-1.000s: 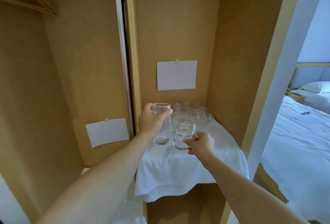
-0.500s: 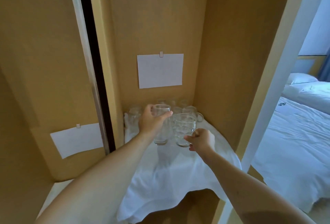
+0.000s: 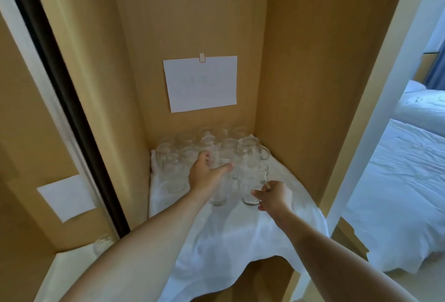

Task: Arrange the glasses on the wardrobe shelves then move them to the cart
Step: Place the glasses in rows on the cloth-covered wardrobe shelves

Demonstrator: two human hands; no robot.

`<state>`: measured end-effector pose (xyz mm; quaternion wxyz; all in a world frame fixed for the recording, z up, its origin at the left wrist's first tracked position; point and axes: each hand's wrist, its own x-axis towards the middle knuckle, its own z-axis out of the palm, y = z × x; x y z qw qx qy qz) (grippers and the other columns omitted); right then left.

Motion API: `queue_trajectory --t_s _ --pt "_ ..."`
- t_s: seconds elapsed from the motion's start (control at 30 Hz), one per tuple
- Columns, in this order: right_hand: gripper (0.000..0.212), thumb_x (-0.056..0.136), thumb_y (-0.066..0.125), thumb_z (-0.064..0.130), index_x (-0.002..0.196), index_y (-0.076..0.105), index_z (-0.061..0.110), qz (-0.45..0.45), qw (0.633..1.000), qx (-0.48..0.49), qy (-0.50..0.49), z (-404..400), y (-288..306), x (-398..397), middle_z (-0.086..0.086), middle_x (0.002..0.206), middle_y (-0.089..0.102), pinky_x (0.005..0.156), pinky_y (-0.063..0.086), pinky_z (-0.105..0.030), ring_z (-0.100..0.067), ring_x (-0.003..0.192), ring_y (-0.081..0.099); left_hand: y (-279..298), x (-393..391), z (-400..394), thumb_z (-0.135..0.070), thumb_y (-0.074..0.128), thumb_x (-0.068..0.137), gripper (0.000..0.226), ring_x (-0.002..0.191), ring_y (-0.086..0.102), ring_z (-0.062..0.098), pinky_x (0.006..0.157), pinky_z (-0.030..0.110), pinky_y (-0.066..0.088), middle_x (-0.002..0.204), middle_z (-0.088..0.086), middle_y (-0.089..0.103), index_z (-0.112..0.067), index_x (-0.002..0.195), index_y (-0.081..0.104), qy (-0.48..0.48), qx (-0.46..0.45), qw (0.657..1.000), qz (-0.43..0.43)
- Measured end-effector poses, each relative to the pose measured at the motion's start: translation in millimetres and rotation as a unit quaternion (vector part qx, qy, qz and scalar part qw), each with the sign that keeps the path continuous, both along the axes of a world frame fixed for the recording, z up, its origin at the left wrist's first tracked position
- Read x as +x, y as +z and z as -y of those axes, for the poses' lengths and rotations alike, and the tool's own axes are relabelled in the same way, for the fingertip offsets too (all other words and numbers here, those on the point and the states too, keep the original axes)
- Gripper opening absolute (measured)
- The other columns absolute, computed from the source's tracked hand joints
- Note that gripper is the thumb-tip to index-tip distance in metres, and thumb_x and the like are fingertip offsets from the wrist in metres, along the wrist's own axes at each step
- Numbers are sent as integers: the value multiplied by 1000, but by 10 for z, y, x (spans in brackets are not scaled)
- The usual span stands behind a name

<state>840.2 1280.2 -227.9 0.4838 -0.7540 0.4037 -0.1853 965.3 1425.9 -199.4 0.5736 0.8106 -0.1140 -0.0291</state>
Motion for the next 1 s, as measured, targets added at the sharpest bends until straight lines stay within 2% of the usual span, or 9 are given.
queue_trajectory --t_s 0.13,0.27,0.43,0.57,0.63,0.7,0.8,0.9,1.0 --pt "44 82 83 15 60 45 15 -7 1000 12 22 259 -189 109 -4 61 57 60 62 -40 -22 51 63 -170 60 191 -55 89 66 79 104 61 21 92 40 53 113 -3 60 -30 130 50 15 20 1000 -11" --pt "45 82 83 16 61 44 15 -22 998 26 55 494 -360 189 -4 60 57 67 63 -47 -23 52 62 -337 74 362 -50 91 65 81 102 62 22 88 38 54 114 1 60 -25 129 49 32 23 999 -26" --pt "44 80 85 13 62 45 15 -14 996 39 83 737 -491 321 -5 59 56 65 63 -47 -23 53 61 -480 59 574 -44 93 66 79 104 61 23 85 35 51 117 3 58 -21 126 47 49 23 998 -14" --pt "44 79 87 19 65 46 16 -26 993 51 106 878 -576 415 -4 66 60 64 63 -47 -23 57 62 -572 51 678 -42 93 66 77 106 59 21 85 33 49 120 2 56 -25 121 43 67 23 997 -1" --pt "41 77 88 28 71 49 17 -35 992 26 121 932 -593 427 -3 71 63 69 61 -47 -27 66 65 -598 63 702 -42 93 66 77 106 59 21 86 34 50 121 1 55 -25 122 43 69 24 997 4" --pt "42 76 87 42 87 51 22 -48 990 -13 133 959 -604 418 4 80 63 72 57 -41 -23 77 64 -619 87 712 -41 93 66 79 107 60 21 88 36 51 122 2 56 -22 125 44 61 32 998 10" --pt "51 77 81 55 104 44 33 -59 984 -82 144 923 -626 367 19 85 55 61 42 -25 -11 78 56 -664 121 692 -42 92 67 83 108 59 22 88 35 50 124 2 54 -20 130 43 48 44 998 16" --pt "39 80 81 47 86 48 29 2 990 -45 131 842 -697 336 15 79 57 52 38 -11 -3 70 54 -717 152 657 -44 91 68 86 110 58 22 89 34 50 127 3 53 -20 133 40 35 49 998 16" --pt "46 82 82 43 69 44 19 31 995 -26 95 782 -700 308 8 63 50 45 36 -14 -10 56 47 -749 163 621 -46 91 69 87 111 57 21 90 33 50 127 2 52 -22 135 39 25 52 998 20"
